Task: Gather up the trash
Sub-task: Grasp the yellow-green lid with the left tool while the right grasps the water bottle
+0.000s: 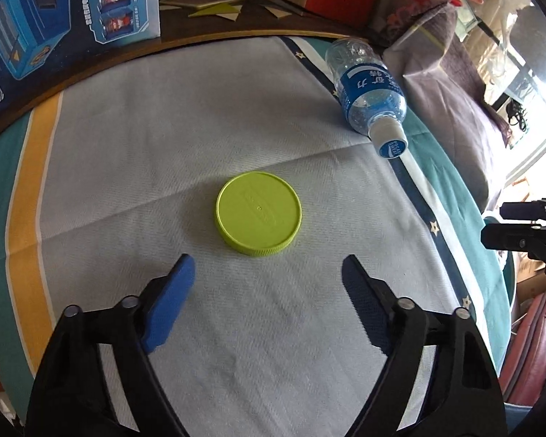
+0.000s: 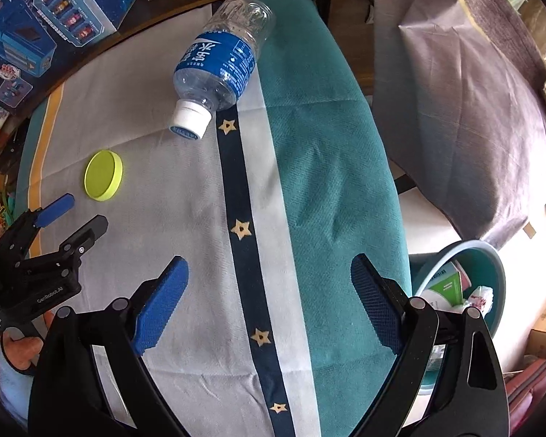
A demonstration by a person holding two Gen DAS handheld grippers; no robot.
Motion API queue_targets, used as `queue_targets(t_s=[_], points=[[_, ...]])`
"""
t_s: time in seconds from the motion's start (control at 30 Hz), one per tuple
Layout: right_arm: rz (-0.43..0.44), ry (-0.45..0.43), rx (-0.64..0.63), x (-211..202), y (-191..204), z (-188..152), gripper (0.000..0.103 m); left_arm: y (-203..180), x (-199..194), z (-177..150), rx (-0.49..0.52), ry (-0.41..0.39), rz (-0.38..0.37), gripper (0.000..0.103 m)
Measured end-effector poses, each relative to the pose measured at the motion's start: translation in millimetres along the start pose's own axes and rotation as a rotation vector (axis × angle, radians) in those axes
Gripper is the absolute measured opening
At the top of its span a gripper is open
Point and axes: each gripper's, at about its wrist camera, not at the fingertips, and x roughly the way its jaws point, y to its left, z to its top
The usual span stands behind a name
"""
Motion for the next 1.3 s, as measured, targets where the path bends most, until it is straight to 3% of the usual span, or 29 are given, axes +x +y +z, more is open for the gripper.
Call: queue_targets(t_s=[0.2, 0.27, 0.6, 0.9, 1.03, 1.17, 1.3], points=[[-0.001, -0.007, -0.015, 2.1, 7.3, 32.9, 0.087, -5.5, 12.1, 13.6, 0.041, -0.016, 0.014, 0.075], [0.000, -0.016, -0.026, 0.4, 11.0, 42.8, 0.087, -9.3, 12.7, 14.9, 0.067, -0.041, 0.042, 0.052], [0.032, -0.038, -0.015, 0.9, 22.6, 102.7, 0.087, 7.0, 7.2, 42.5, -0.009, -0.103, 0.007, 0.052], [0.069, 0.005, 0.007, 41.7, 38.9, 149.2, 0.087, 6.1, 8.5, 59.3, 0.002, -0.115, 0.005, 0.052], [0.072, 0.021, 0.010, 58.5, 42.1, 155.5, 0.086, 7.0, 11.1, 61.5, 0.000, -0.111, 0.007, 0.052], [0.075, 0.009, 0.010, 63.6, 41.8, 151.2, 0.067, 7.5, 14.5, 62.5, -0.006, -0.099, 0.006, 0.052], [0.073, -0.013, -0.002, 55.9, 38.7, 137.0, 0.067, 0.3, 12.2, 60.2, -0.003, -0.097, 0.007, 0.052]])
